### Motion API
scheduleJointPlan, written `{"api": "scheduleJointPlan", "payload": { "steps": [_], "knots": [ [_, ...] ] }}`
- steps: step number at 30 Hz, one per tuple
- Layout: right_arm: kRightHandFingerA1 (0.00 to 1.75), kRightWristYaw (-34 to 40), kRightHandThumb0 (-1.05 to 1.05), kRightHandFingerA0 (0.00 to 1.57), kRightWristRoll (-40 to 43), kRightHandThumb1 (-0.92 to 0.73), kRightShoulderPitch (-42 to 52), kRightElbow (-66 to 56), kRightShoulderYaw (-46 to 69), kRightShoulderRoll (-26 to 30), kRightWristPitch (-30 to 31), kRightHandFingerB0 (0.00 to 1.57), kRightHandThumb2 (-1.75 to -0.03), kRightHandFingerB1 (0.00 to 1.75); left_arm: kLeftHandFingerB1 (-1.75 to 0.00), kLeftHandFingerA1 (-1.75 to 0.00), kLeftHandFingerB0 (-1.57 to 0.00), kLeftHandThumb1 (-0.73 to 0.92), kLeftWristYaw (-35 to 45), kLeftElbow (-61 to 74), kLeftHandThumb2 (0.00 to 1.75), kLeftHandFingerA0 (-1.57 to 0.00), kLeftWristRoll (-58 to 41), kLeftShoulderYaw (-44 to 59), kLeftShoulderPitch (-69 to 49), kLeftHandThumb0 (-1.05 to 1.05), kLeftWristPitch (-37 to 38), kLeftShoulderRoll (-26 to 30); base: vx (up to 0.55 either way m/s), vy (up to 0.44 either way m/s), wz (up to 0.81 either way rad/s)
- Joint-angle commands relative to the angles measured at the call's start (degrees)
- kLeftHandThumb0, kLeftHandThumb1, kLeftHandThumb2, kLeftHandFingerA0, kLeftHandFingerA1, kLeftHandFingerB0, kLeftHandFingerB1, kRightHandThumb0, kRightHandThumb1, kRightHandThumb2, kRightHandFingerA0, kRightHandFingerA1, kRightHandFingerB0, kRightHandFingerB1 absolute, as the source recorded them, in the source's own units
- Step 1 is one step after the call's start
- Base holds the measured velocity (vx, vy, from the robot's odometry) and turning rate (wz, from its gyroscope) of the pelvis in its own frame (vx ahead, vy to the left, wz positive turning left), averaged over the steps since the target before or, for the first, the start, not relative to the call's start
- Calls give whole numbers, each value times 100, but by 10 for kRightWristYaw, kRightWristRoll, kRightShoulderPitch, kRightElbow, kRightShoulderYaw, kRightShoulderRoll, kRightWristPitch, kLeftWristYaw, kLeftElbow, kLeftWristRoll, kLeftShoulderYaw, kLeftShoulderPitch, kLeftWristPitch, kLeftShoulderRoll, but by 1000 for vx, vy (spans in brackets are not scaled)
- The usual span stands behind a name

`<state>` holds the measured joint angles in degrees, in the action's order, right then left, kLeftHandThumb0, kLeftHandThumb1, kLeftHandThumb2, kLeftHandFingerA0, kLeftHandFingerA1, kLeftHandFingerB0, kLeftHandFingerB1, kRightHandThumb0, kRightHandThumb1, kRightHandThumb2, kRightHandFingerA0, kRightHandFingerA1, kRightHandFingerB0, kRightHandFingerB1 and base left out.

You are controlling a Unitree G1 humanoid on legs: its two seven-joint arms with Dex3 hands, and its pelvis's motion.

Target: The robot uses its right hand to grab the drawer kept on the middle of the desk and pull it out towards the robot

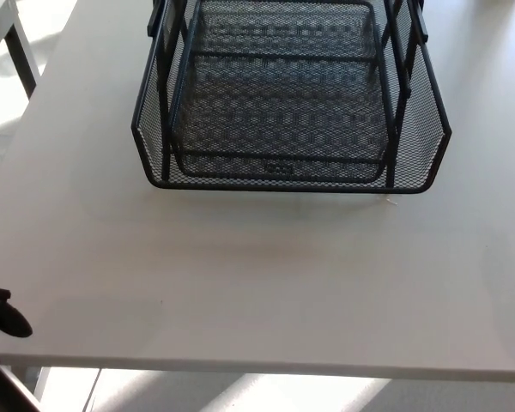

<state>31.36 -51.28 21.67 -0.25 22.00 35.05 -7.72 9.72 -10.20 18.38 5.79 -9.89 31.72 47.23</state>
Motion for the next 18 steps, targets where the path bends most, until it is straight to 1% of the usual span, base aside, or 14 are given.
{"api": "scheduleJointPlan", "payload": {
  "steps": [1,2,4,5,6,8,9,10,11,12,13,16,17,18],
  "knots": [
    [36,187,-44,5,51,-47,-61,293,36,26,-27,19,-54,32,-57,-85,-81,57,-3,-11,57,-78,14,10,-5,-28,12,10,0,0,0],
    [30,182,-39,3,56,-46,-62,301,35,27,-32,19,-56,32,-56,-84,-80,57,-3,-11,57,-77,14,10,-5,-28,12,10,0,0,0],
    [32,184,-36,3,67,-45,-72,344,29,24,-46,20,-55,32,-56,-84,-80,57,-5,-15,57,-78,14,10,-4,-28,17,9,0,0,0],
    [32,168,-40,0,71,-49,-77,356,28,15,-26,15,-55,31,-55,-84,-81,57,-3,-15,57,-79,10,10,-4,-28,13,7,0,0,0],
    [32,168,-40,0,71,-49,-80,361,27,15,-26,15,-55,31,-55,-84,-81,57,-3,-15,57,-79,10,10,-4,-28,12,7,0,0,0],
    [31,132,-41,4,91,-52,-97,414,21,0,-15,16,-57,30,-56,-86,-80,57,-5,-18,57,-79,12,9,-2,-28,20,8,0,0,0],
    [47,131,-50,11,92,-44,-103,425,20,-6,-7,15,-68,37,-56,-86,-80,57,-6,-17,57,-79,12,10,-3,-28,21,8,0,0,0],
    [47,128,-50,11,95,-44,-108,434,19,-15,4,15,-68,37,-56,-86,-80,57,-6,-16,57,-79,12,10,-4,-28,21,8,0,0,0],
    [56,137,-25,12,99,-34,-115,460,19,-20,0,9,-89,50,-56,-86,-80,56,-6,-17,57,-79,12,8,0,-28,21,8,0,0,0],
    [49,110,-48,13,117,-44,-116,465,24,-26,-7,18,-67,37,-56,-86,-80,57,-7,-18,57,-79,15,8,0,-27,23,9,0,0,0],
    [47,91,-48,9,123,-44,-125,485,21,-31,-2,17,-68,36,-57,-87,-81,56,-7,-18,57,-80,13,8,1,-28,22,8,0,0,0],
    [47,62,-48,11,141,-47,-147,539,21,-40,-6,15,-67,35,-58,-88,-80,57,-5,-18,57,-79,10,8,1,-28,21,7,0,0,0],
    [53,48,-29,5,145,-43,-154,551,20,-44,5,0,-94,47,-57,-87,-80,57,-6,-19,57,-79,11,8,2,-28,25,8,0,0,0],
    [53,42,-29,5,145,-43,-160,561,19,-46,15,0,-94,47,-57,-87,-80,57,-7,-19,57,-79,12,8,2,-28,27,8,0,0,0]
  ]
}}
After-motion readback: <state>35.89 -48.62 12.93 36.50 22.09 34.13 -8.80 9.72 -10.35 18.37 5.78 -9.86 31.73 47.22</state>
